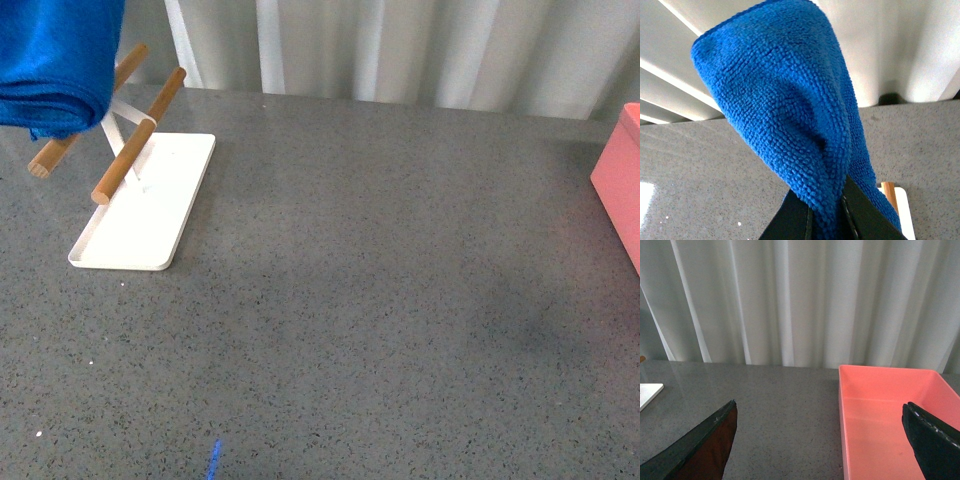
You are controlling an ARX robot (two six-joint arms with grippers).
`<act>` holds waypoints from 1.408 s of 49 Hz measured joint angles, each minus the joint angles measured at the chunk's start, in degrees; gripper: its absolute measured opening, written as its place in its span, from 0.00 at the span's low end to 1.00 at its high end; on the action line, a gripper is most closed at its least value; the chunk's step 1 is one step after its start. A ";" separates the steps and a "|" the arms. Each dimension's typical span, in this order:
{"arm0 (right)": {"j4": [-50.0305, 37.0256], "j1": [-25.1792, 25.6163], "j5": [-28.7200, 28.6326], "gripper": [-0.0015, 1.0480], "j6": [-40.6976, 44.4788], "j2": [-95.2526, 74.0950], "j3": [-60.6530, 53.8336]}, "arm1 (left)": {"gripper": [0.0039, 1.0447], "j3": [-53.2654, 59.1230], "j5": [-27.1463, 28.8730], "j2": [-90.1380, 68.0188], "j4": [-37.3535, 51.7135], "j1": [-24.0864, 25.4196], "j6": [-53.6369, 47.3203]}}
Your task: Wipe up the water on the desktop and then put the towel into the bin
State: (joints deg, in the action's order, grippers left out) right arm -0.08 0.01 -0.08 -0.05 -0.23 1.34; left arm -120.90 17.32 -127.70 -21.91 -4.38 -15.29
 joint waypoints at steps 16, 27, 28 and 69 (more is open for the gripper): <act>0.00 0.00 0.00 0.93 0.02 0.00 0.00 | 0.05 6.62 -7.23 8.39 1.62 -2.19 3.85; 0.00 0.00 0.00 0.93 0.02 0.00 0.00 | 0.05 18.56 -14.56 13.09 9.46 -8.59 9.44; 0.00 0.00 0.00 0.93 0.00 0.00 0.00 | 0.05 19.52 -14.75 13.53 10.27 -9.20 9.92; 0.00 0.00 0.00 0.93 0.00 0.00 0.00 | 0.05 39.80 -28.81 14.78 33.40 -22.14 29.59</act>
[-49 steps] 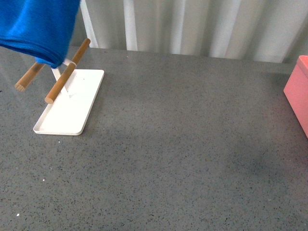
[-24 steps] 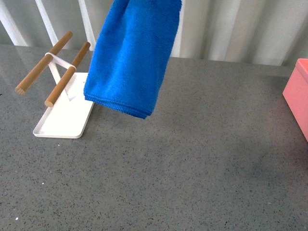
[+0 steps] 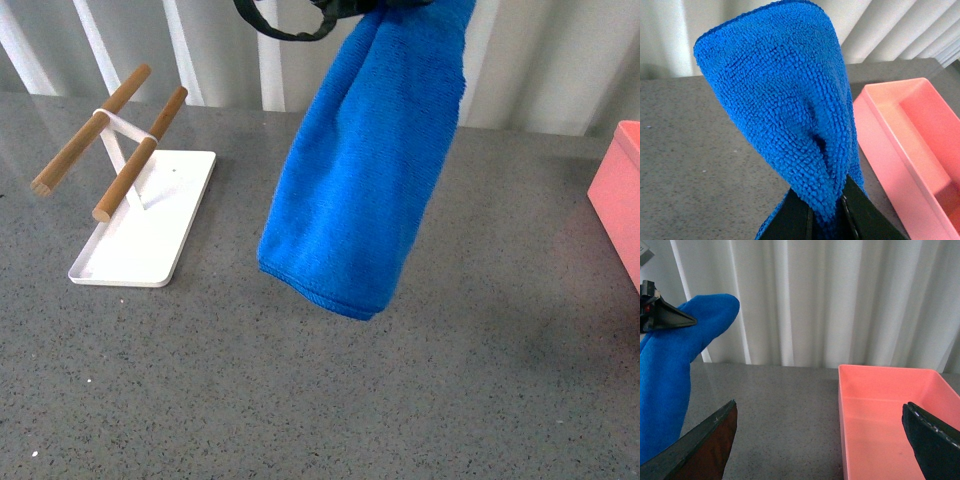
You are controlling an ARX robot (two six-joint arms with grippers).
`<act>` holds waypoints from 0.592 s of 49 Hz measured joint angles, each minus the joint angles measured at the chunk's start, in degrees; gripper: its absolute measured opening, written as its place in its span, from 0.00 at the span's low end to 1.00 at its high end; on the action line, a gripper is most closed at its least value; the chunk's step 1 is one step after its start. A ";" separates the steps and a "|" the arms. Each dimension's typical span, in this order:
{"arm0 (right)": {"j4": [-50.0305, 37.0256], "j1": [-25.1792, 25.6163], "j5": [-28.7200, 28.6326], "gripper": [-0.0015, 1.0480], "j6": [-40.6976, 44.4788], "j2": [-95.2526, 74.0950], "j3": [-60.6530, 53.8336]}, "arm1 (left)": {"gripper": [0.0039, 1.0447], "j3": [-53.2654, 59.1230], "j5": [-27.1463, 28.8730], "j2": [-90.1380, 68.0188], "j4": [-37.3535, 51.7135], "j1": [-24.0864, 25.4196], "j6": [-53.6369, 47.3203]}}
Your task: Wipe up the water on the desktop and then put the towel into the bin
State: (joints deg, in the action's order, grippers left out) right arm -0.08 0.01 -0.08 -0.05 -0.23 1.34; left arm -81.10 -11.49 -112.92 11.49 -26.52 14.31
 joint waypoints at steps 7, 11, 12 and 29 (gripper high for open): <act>0.00 0.00 0.00 0.93 0.00 0.00 0.00 | 0.05 0.59 -0.85 0.00 2.05 -1.38 2.03; 0.00 0.00 0.00 0.93 0.00 0.00 0.00 | 0.05 0.59 -1.14 -0.09 3.06 -1.86 2.78; 0.00 0.00 0.00 0.93 0.00 0.00 0.00 | 0.05 0.59 -1.16 -0.11 3.10 -1.92 2.78; 0.00 0.00 0.00 0.93 0.00 0.00 0.00 | 0.05 -0.15 -0.90 -2.43 3.48 -1.66 3.65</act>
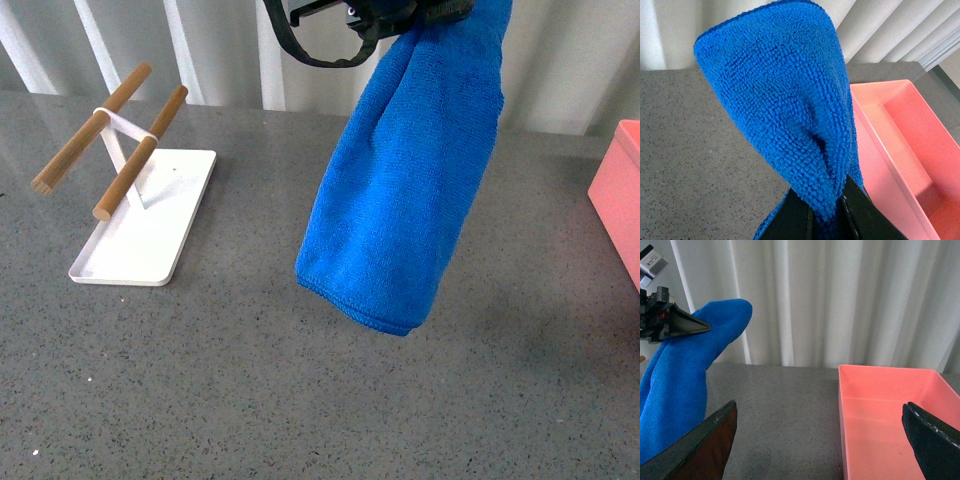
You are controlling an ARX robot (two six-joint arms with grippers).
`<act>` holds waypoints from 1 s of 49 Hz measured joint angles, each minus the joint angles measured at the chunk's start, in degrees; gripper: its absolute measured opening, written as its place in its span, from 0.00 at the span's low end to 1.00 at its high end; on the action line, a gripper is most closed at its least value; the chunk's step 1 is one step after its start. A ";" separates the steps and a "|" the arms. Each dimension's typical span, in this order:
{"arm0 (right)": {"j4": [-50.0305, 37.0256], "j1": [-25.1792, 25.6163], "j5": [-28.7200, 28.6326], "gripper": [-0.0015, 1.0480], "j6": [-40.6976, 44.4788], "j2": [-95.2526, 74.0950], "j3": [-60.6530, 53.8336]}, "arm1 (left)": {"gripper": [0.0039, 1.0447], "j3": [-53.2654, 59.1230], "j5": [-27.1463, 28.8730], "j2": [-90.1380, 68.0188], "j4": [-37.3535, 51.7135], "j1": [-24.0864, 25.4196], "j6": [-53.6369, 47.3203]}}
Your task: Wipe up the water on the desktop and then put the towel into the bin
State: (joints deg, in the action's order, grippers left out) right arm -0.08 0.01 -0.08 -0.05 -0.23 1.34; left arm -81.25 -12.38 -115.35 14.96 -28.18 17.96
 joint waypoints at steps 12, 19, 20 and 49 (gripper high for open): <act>6.51 2.84 -11.63 0.93 0.04 -3.41 2.36 | 0.05 -0.07 0.70 -0.37 1.44 1.03 0.22; 7.30 8.68 -28.96 0.93 -0.24 -13.46 9.53 | 0.05 0.44 1.36 -0.46 2.34 1.57 0.35; 5.29 9.77 -29.94 0.93 -0.26 -14.91 10.69 | 0.05 0.48 1.36 -0.48 2.34 1.57 0.35; -21.94 20.20 -35.30 0.93 -2.38 -81.88 40.74 | 0.05 -0.90 3.32 -0.57 1.90 2.16 0.66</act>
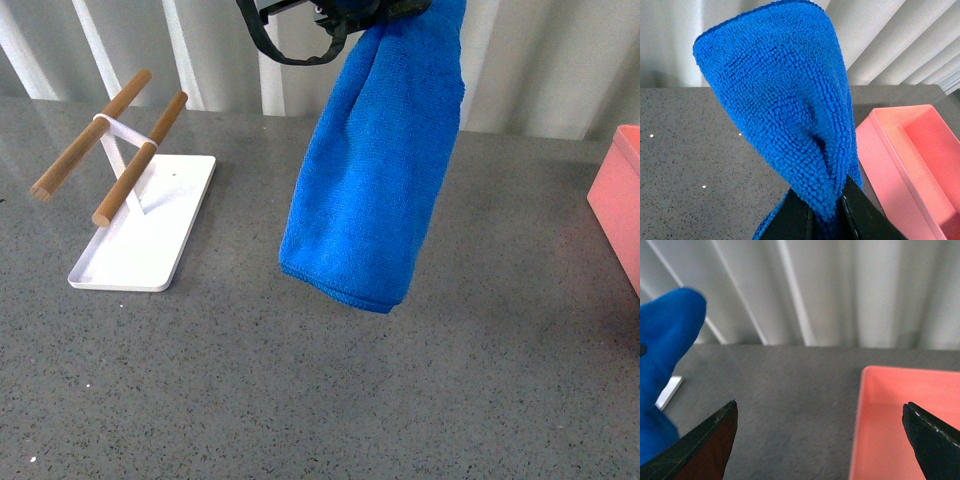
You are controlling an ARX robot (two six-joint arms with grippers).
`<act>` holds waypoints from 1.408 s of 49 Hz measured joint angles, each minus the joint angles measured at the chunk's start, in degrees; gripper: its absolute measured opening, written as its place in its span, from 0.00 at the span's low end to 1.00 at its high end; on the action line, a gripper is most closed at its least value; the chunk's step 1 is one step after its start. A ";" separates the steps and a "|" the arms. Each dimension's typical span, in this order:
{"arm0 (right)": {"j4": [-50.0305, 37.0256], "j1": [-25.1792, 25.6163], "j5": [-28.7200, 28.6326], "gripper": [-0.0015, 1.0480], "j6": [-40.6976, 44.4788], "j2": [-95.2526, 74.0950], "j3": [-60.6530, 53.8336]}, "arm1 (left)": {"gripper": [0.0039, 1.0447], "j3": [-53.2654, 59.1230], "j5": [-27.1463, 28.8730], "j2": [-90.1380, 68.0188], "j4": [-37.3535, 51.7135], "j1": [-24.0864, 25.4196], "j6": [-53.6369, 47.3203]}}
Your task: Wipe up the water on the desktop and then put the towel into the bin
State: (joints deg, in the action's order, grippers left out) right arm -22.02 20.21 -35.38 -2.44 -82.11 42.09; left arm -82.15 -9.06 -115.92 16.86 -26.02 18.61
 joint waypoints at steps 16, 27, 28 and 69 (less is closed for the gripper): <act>-2.60 -11.17 -7.96 0.93 -2.34 -3.56 -0.24 | 0.05 -2.54 0.42 0.00 -0.83 -0.02 1.03; -5.57 -16.17 -8.46 0.93 -1.18 -9.88 0.09 | 0.05 -3.45 0.57 0.00 -1.46 -0.09 1.88; -5.88 -16.70 -8.59 0.93 -0.94 -10.73 0.31 | 0.05 -3.50 0.61 0.00 -1.46 -0.09 2.03; -11.89 -31.28 -6.58 0.93 0.87 -25.33 11.91 | 0.05 -4.96 0.98 0.00 -1.99 -0.11 5.22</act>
State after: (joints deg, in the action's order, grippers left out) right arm -33.91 -11.07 -41.95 -1.56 -107.44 54.00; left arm -87.11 -8.08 -115.92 14.87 -26.13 23.84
